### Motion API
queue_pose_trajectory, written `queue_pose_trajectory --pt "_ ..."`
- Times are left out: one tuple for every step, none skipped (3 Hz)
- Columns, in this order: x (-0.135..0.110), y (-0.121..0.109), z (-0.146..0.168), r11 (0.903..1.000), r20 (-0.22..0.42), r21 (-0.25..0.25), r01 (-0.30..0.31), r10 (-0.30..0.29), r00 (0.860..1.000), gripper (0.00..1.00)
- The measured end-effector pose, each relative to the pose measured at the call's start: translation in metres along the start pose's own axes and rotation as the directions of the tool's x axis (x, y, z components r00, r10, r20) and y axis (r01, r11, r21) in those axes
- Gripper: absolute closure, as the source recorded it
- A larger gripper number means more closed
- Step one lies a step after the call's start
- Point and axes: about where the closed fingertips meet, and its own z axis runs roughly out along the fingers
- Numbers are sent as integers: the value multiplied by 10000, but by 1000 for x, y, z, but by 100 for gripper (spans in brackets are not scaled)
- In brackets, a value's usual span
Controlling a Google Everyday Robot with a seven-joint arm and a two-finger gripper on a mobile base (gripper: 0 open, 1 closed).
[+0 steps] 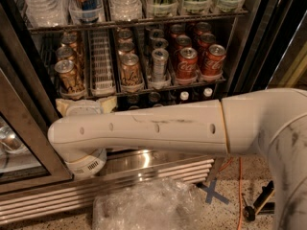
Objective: Pick orange can from middle shelf of fridge
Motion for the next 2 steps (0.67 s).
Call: queue_pose_trajectory --pt "0 0 1 10000 -7 43 -81 81 10000 0" --pt "-3 -10 -27 9983 102 533 -219 214 9997 0"
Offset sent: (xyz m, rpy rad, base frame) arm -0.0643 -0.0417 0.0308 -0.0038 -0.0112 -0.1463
